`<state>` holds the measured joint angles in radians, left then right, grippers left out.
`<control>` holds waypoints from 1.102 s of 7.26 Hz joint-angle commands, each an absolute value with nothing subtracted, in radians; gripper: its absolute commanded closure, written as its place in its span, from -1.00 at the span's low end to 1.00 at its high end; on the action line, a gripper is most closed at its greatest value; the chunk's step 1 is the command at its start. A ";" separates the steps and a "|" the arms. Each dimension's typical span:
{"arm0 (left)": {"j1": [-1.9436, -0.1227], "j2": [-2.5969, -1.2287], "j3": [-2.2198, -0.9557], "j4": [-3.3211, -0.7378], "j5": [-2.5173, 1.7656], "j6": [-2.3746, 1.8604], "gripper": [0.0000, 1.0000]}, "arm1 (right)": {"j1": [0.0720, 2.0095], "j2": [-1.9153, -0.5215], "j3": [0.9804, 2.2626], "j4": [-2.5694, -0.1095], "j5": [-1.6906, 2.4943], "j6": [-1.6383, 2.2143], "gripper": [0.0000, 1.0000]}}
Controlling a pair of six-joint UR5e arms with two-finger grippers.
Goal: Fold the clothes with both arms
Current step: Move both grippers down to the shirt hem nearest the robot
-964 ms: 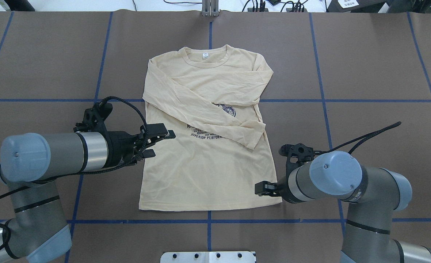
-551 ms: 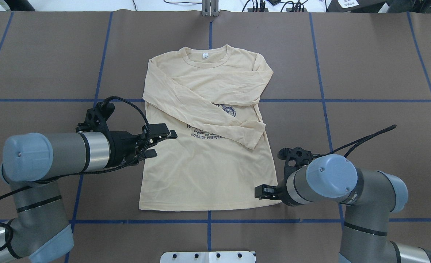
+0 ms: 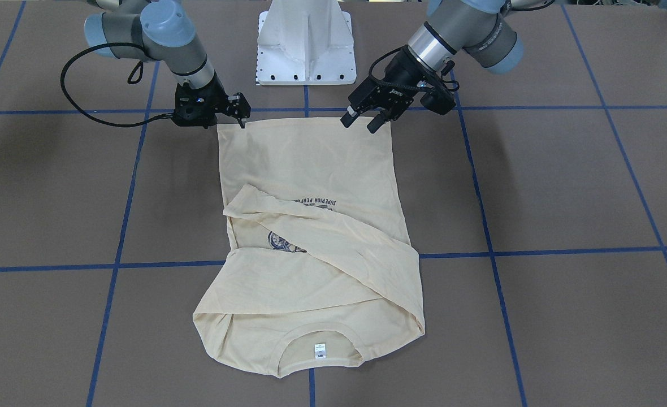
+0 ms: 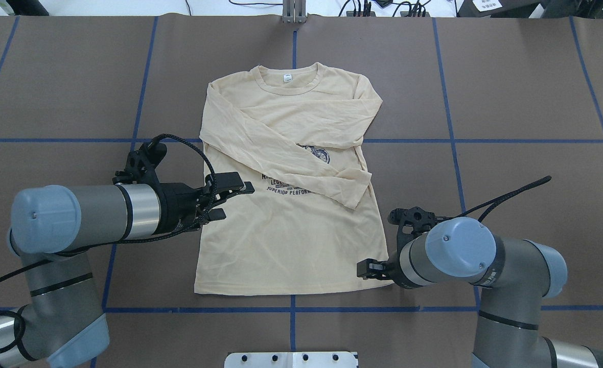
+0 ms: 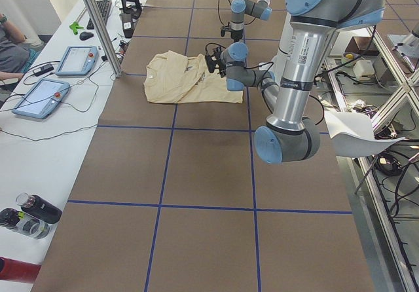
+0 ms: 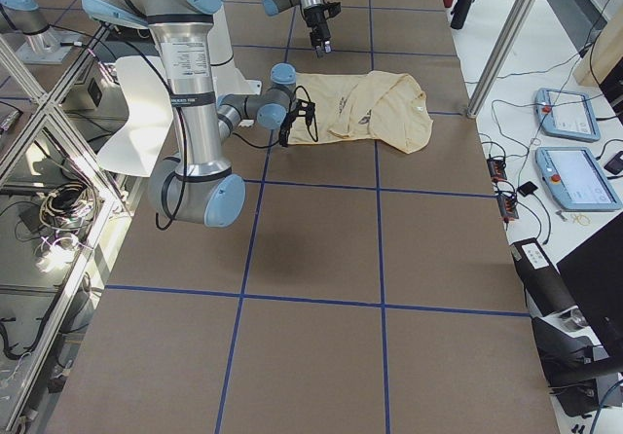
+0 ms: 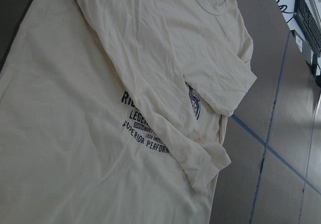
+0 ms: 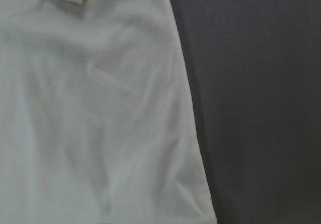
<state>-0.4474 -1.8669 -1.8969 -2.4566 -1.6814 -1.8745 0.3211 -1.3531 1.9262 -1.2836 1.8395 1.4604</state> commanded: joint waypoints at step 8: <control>-0.437 -1.833 -1.901 -2.430 -1.680 -1.875 -1.00 | 0.324 -1.355 1.931 -1.279 1.842 1.459 1.00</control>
<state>-0.4432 -1.8526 -1.8959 -2.4482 -1.6809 -1.8745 0.3226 -1.3539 1.9271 -1.2810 1.8448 1.4600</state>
